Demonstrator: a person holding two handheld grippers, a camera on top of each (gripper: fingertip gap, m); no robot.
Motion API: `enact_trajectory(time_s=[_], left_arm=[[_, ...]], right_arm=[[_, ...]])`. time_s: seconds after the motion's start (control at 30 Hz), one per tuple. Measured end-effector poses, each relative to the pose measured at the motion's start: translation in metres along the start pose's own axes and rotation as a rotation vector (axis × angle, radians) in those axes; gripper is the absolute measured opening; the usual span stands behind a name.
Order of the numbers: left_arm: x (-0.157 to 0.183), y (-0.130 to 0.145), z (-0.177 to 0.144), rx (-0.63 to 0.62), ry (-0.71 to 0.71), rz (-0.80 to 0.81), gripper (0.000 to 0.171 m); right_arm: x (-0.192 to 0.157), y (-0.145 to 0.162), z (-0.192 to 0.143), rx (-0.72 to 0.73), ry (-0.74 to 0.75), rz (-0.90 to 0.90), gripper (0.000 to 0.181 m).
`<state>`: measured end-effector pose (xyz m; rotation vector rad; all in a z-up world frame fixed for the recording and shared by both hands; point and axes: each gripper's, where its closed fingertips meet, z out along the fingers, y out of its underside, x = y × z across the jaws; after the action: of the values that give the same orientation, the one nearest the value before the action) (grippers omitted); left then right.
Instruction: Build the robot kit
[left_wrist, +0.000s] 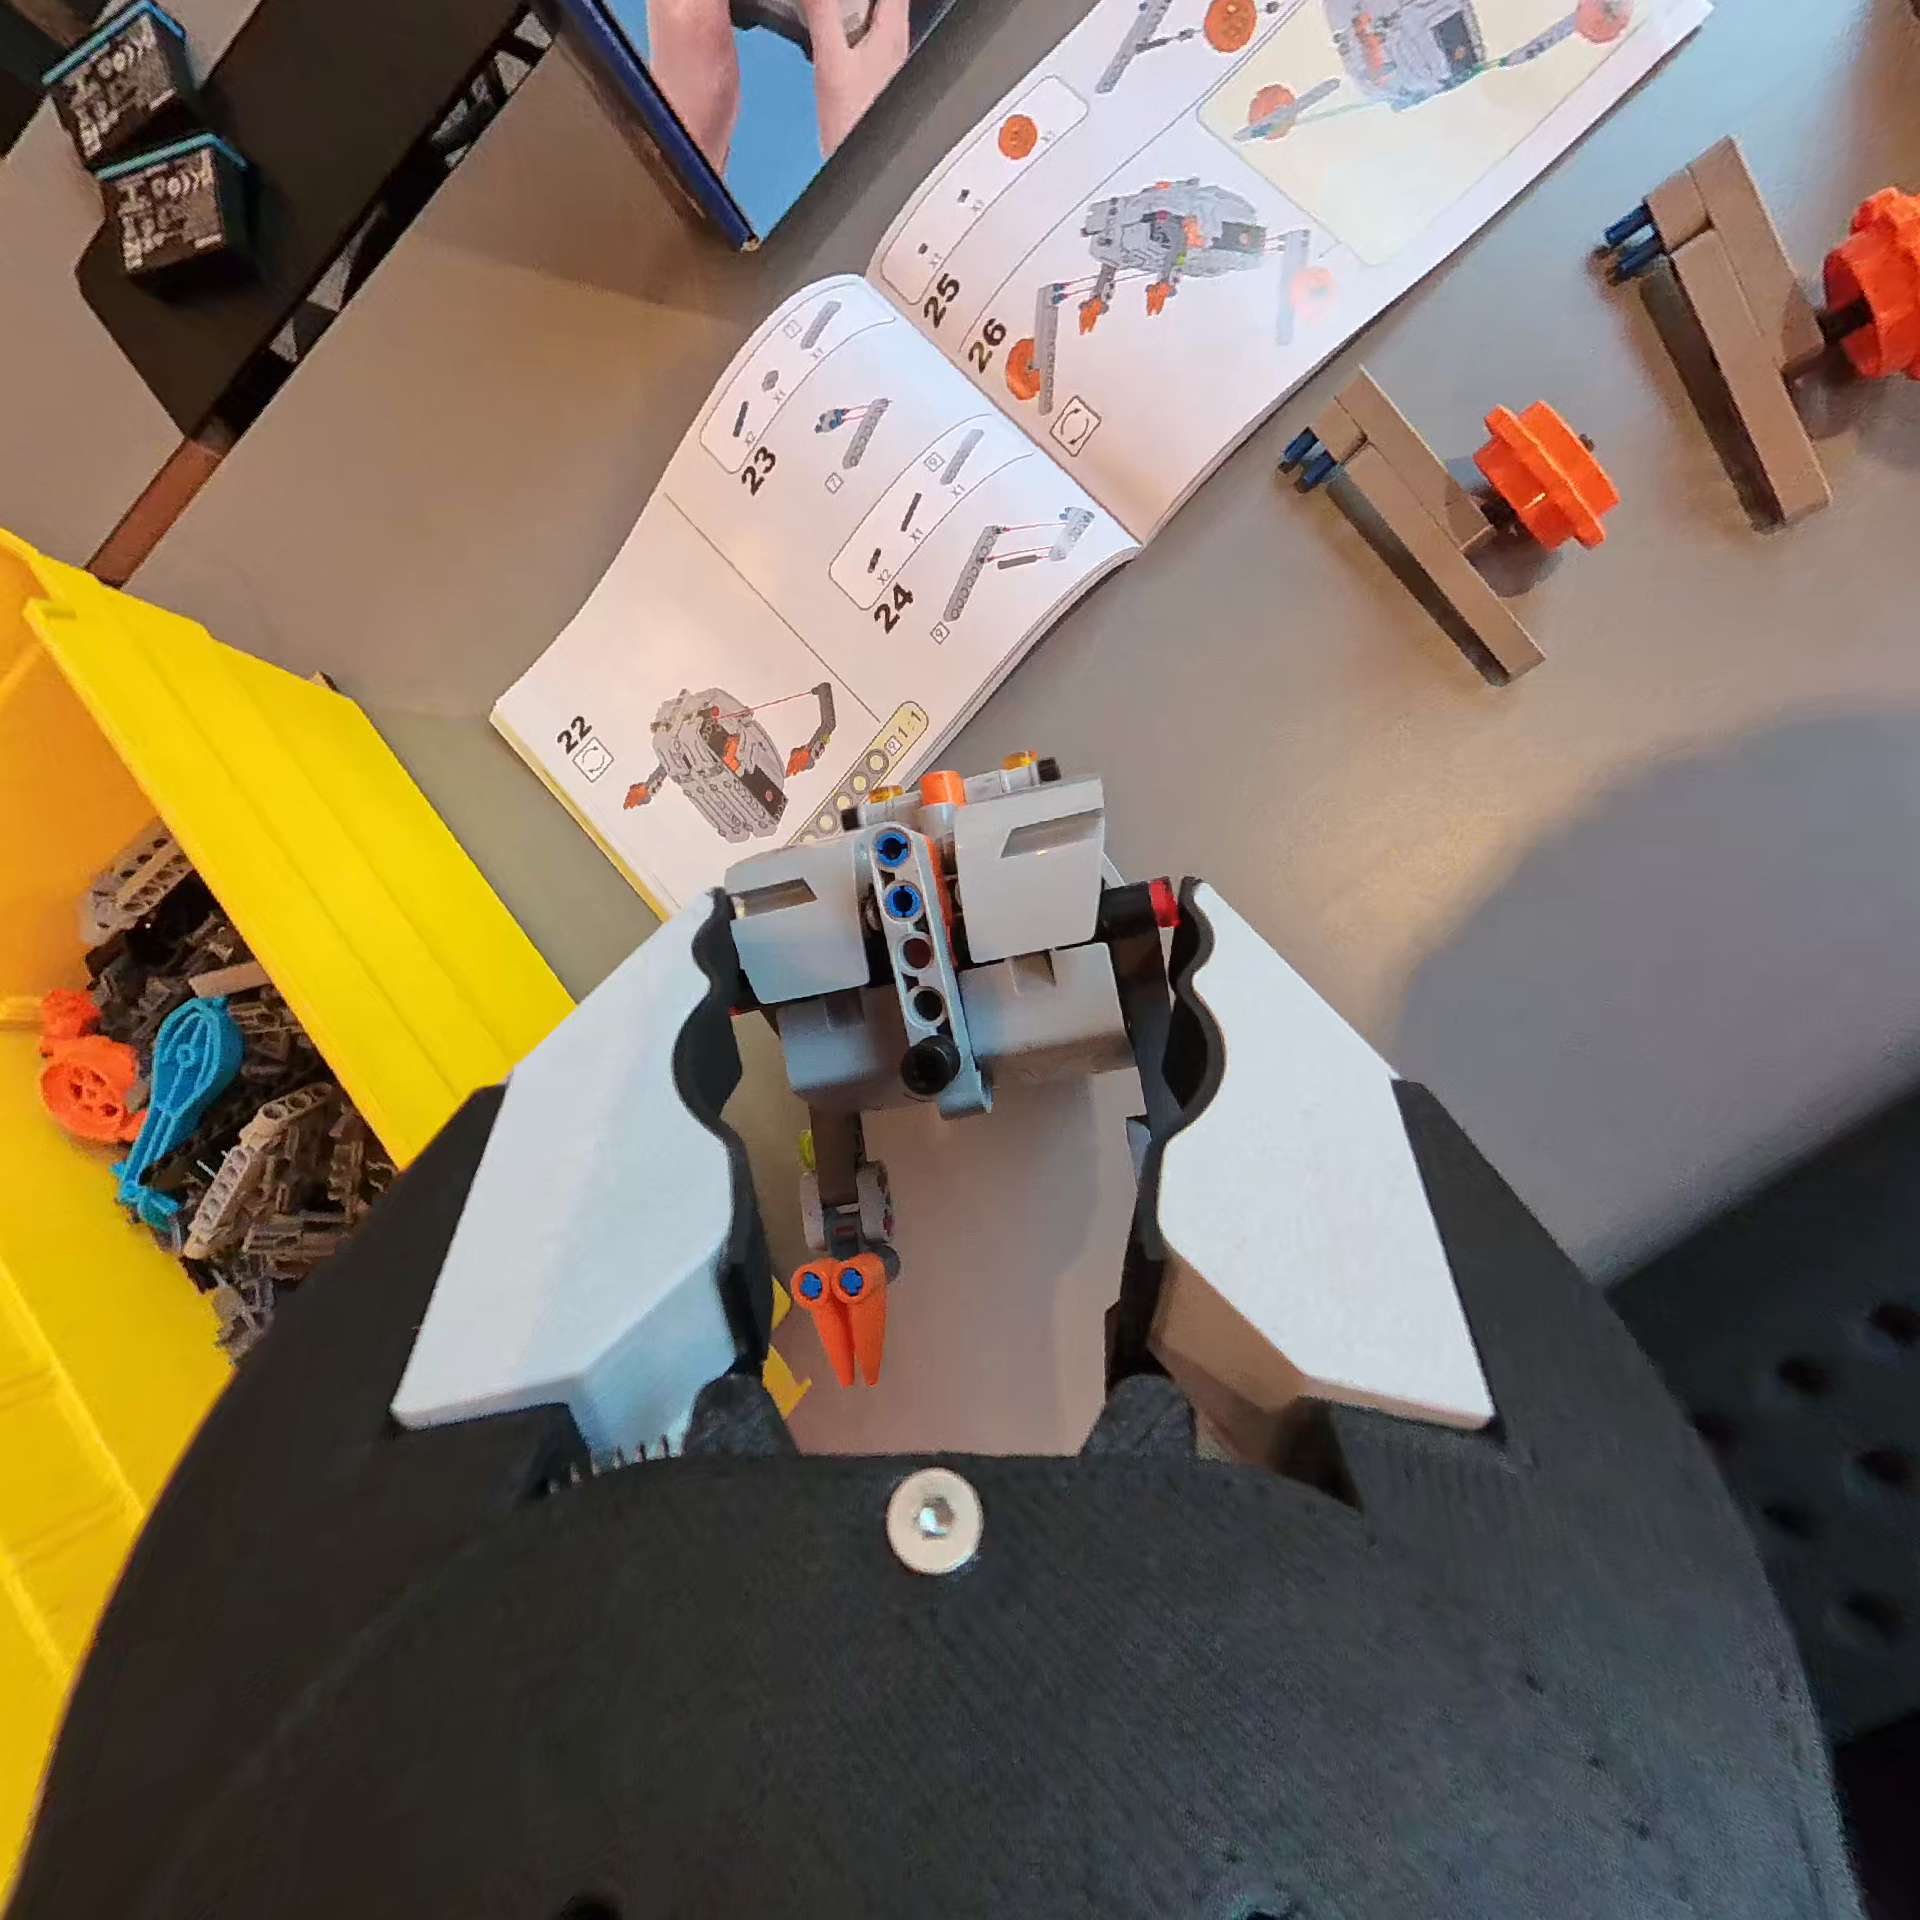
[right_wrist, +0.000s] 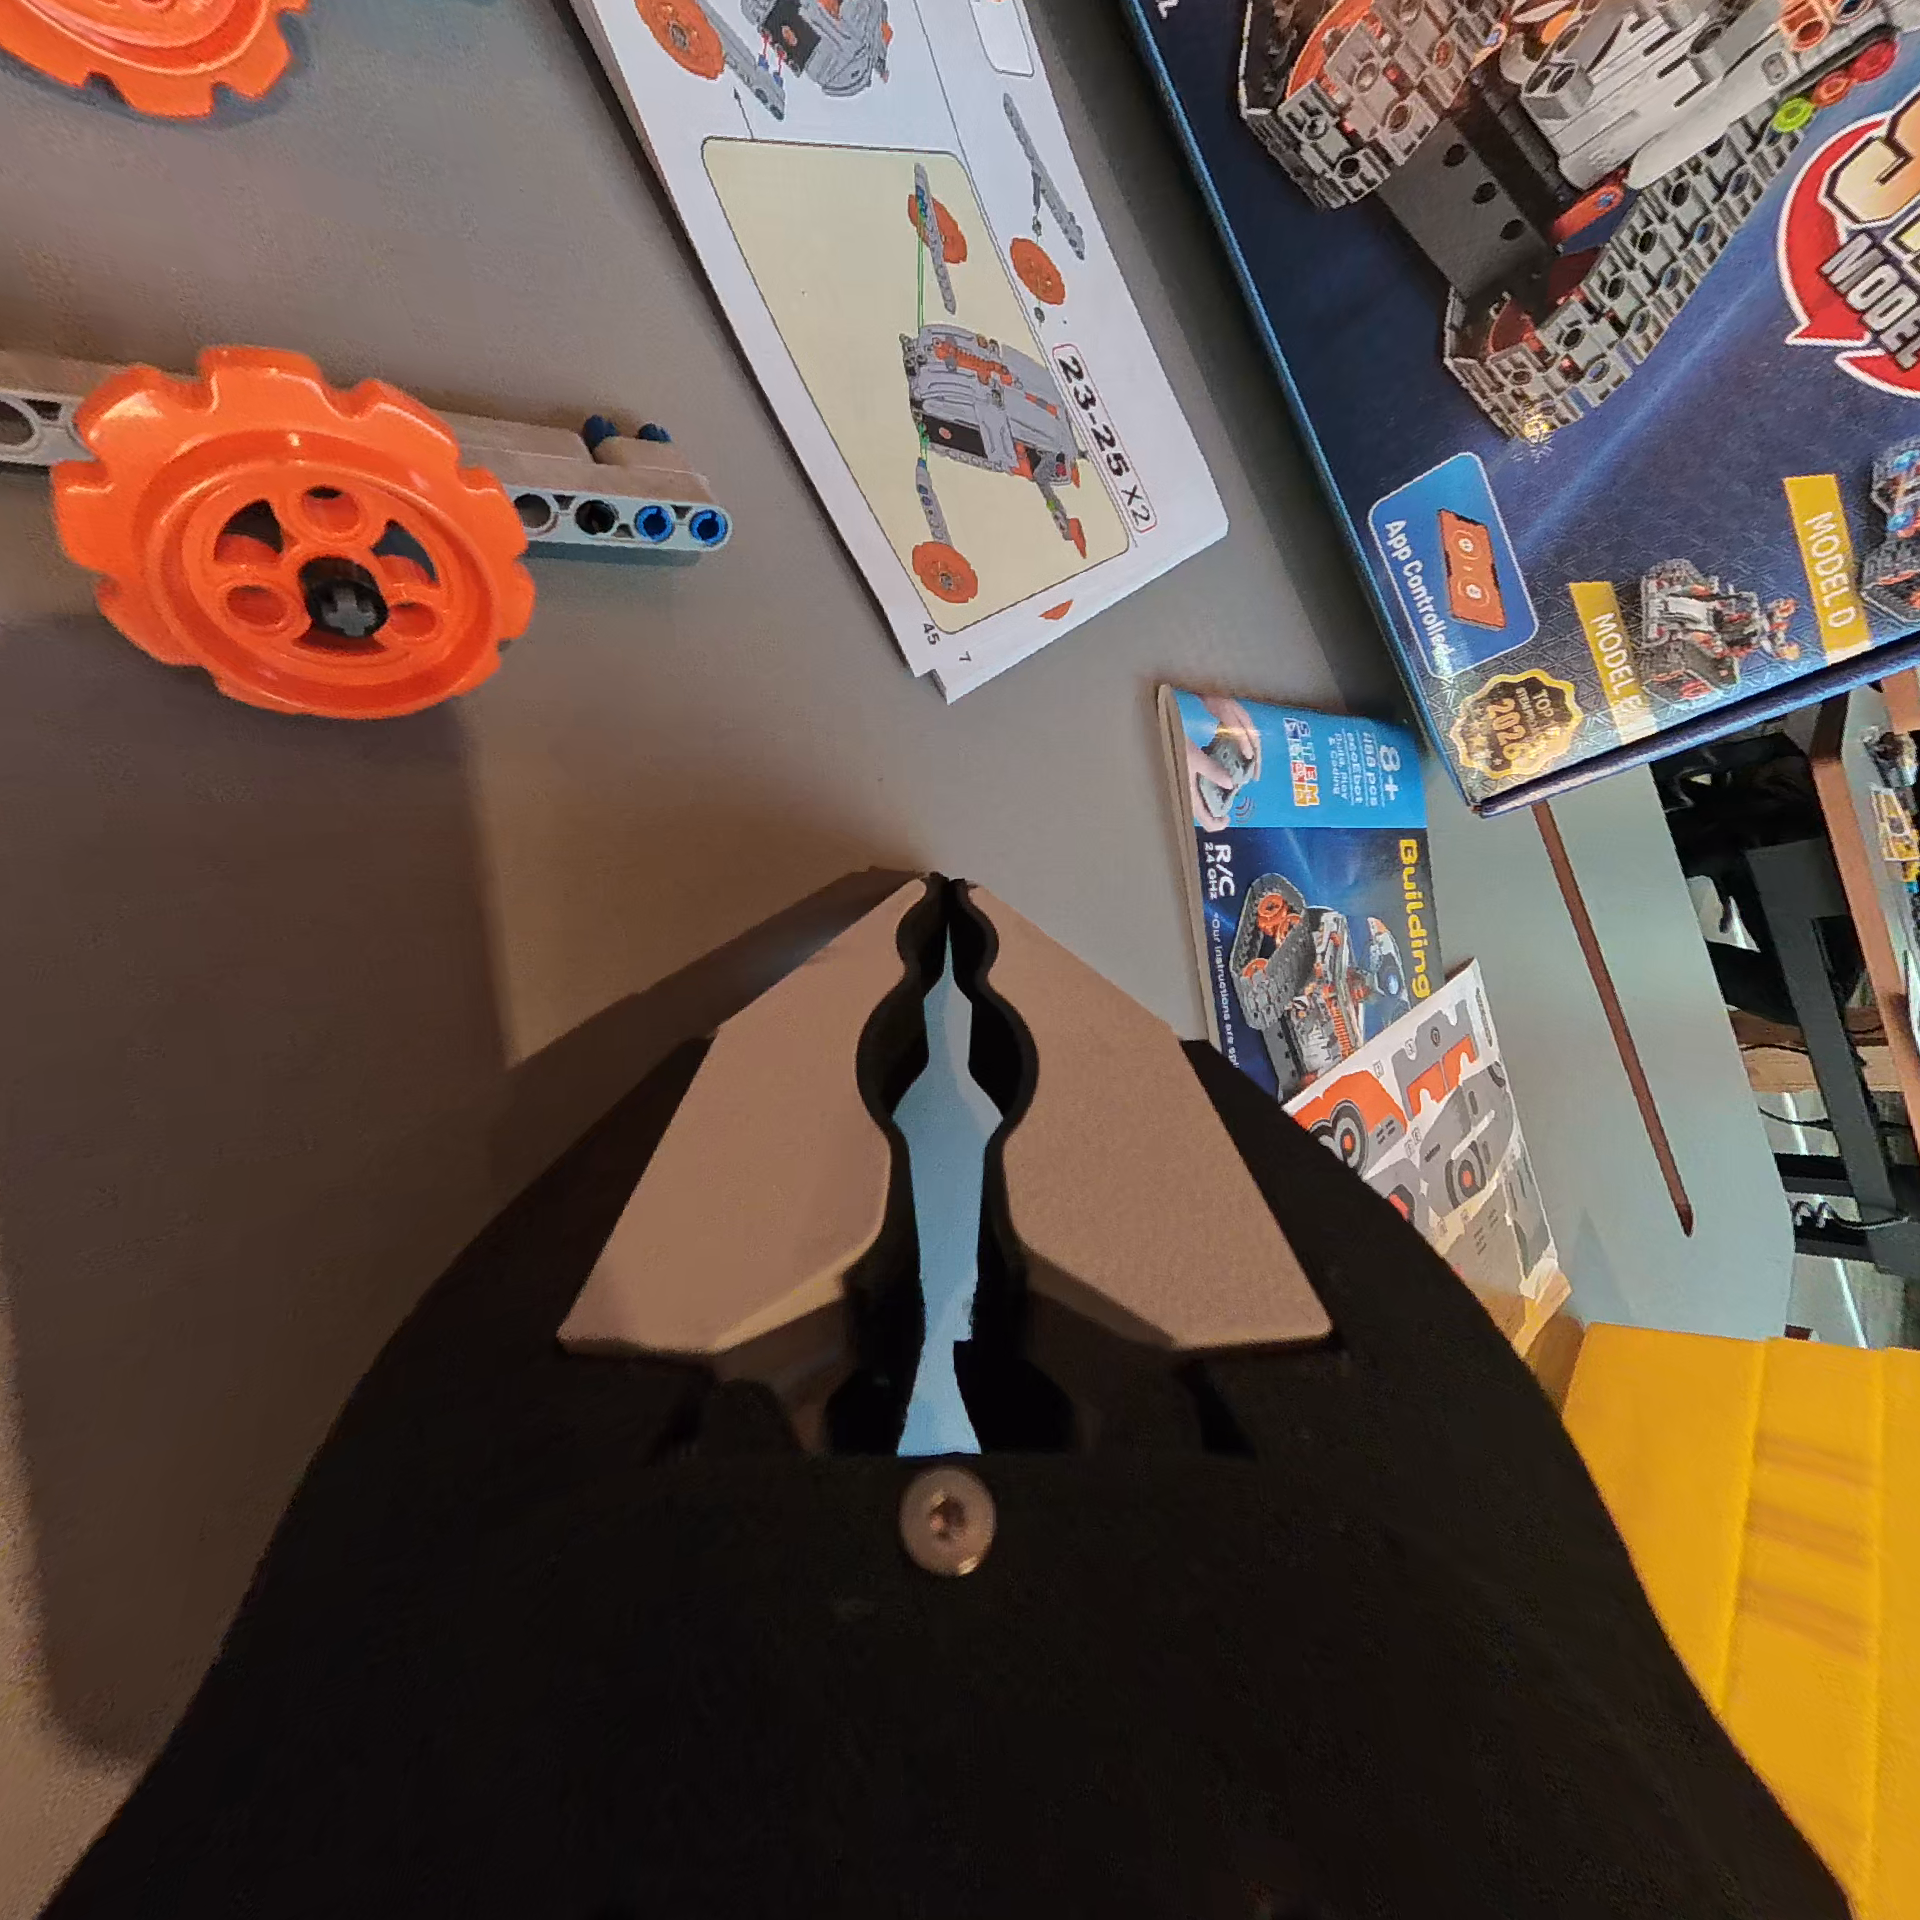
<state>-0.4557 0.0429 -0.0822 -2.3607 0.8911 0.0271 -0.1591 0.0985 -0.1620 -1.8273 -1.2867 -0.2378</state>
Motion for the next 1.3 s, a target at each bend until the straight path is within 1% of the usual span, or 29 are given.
enact_trajectory(time_s=[0.07,0.13,0.23,0.3,0.37,0.4,0.47,0.53,0.63,0.73,0.8,0.87,0.93,1.0,1.07,1.13,1.2,1.23,1.3], left_arm=[[-0.001,-0.001,-0.001,0.009,0.002,-0.002,0.083],[-0.006,-0.003,-0.004,0.033,-0.021,-0.004,0.092],[-0.010,-0.012,-0.020,0.126,-0.044,-0.022,0.095],[-0.014,-0.019,-0.035,0.207,-0.075,-0.052,0.095],[-0.012,-0.023,-0.051,0.285,-0.085,-0.074,0.092],[-0.010,-0.025,-0.057,0.321,-0.085,-0.085,0.090],[-0.004,-0.024,-0.068,0.377,-0.081,-0.103,0.087],[0.001,-0.022,-0.074,0.409,-0.084,-0.117,0.086],[0.013,-0.022,-0.083,0.459,-0.045,-0.141,0.086],[0.026,-0.029,-0.096,0.537,0.018,-0.158,0.085],[0.029,-0.033,-0.103,0.580,0.036,-0.163,0.085],[0.030,-0.035,-0.105,0.595,0.055,-0.170,0.085],[0.031,-0.035,-0.104,0.601,0.070,-0.179,0.085],[0.032,-0.035,-0.101,0.595,0.076,-0.179,0.085],[0.033,-0.034,-0.099,0.582,0.069,-0.170,0.085],[0.034,-0.034,-0.097,0.574,0.063,-0.160,0.085],[0.034,-0.033,-0.096,0.571,0.060,-0.158,0.085],[0.034,-0.033,-0.097,0.570,0.059,-0.158,0.085],[0.032,-0.032,-0.098,0.573,0.050,-0.161,0.084]], right_arm=[[0.000,0.000,0.000,0.000,-0.006,0.002,0.000],[-0.001,0.000,0.000,-0.004,-0.017,0.001,0.000],[-0.001,-0.002,-0.001,-0.005,-0.046,0.048,0.003],[-0.005,-0.009,-0.003,0.029,-0.097,0.116,0.014],[-0.016,-0.019,-0.008,0.080,-0.195,0.167,0.033],[-0.023,-0.024,-0.011,0.102,-0.248,0.182,0.038],[-0.026,-0.031,-0.014,0.125,-0.278,0.200,0.048],[-0.028,-0.038,-0.017,0.158,-0.299,0.214,0.054],[-0.020,-0.052,-0.023,0.235,-0.308,0.342,0.066],[-0.001,-0.066,-0.035,0.339,-0.324,0.533,0.064],[0.018,-0.072,-0.044,0.421,-0.302,0.633,0.065],[0.037,-0.074,-0.053,0.492,-0.260,0.686,0.067],[0.047,-0.074,-0.060,0.536,-0.246,0.715,0.068],[0.052,-0.073,-0.064,0.559,-0.227,0.721,0.069],[0.051,-0.074,-0.066,0.564,-0.231,0.694,0.070],[0.052,-0.072,-0.063,0.542,-0.204,0.681,0.064],[0.042,-0.074,-0.064,0.546,-0.256,0.625,0.069],[0.040,-0.075,-0.065,0.554,-0.263,0.605,0.068],[0.034,-0.079,-0.074,0.585,-0.318,0.555,0.057]])
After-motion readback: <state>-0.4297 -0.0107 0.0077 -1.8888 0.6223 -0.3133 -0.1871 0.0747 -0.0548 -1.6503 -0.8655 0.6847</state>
